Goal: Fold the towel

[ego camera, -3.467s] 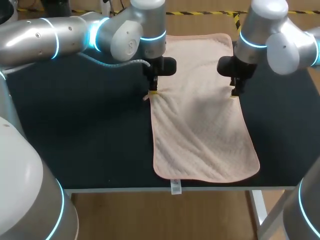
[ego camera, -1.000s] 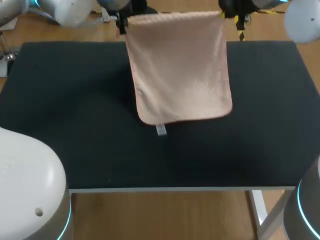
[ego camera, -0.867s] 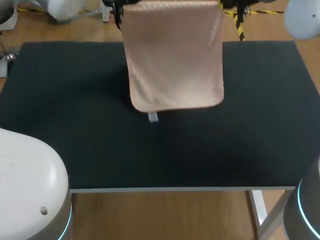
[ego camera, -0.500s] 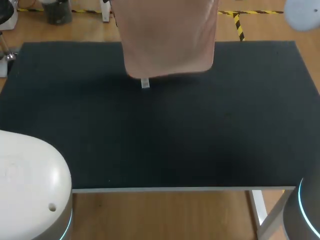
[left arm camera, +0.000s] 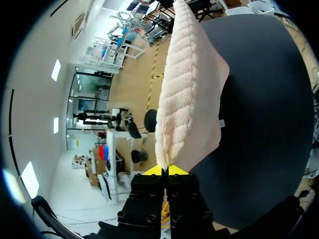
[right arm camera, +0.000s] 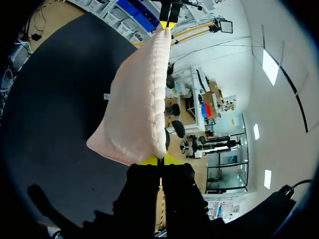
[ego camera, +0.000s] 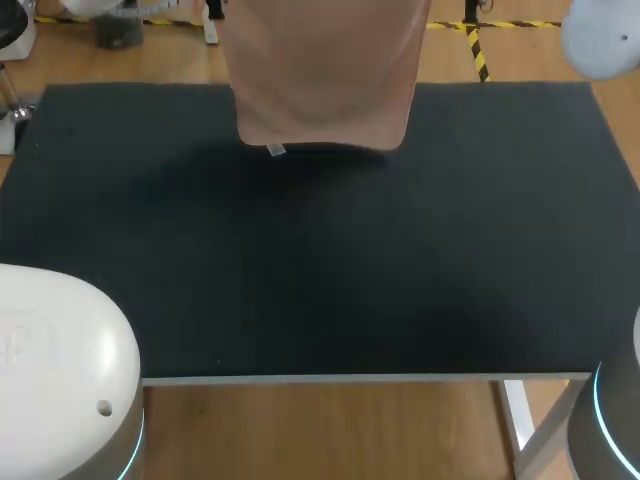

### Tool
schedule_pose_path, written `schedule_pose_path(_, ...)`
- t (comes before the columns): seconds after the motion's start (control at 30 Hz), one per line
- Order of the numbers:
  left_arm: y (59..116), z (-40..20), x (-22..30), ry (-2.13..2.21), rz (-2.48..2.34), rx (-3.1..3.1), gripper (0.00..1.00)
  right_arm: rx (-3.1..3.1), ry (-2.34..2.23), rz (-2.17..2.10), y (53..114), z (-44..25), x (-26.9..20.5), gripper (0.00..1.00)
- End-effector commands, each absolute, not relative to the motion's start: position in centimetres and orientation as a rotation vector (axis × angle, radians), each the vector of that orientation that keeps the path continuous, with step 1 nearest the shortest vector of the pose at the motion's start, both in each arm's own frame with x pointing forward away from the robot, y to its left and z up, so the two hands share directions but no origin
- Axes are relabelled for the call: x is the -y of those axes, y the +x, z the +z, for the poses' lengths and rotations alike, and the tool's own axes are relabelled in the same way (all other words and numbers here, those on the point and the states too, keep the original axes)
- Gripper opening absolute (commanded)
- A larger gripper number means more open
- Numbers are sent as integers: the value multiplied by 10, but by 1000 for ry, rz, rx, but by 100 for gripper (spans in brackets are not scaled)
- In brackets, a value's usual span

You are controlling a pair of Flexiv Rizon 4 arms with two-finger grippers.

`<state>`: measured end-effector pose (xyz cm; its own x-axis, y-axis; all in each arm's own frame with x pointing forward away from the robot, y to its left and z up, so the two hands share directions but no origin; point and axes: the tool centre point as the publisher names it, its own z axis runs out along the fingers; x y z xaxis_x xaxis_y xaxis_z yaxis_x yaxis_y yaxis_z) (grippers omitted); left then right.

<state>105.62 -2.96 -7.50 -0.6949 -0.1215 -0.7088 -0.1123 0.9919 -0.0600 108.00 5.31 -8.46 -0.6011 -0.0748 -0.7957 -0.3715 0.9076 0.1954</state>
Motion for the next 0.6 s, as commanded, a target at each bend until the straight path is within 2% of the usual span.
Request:
schedule_pose_path(0.03,1036,-82,25,-161,-43,-2362,0,-2220,-325,435,1051,-82,-45,0)
schedule_pose_path(0.6,941,-125,34,-199,-58,-2528,0,-2435,-404,464,954,-136,-36,0)
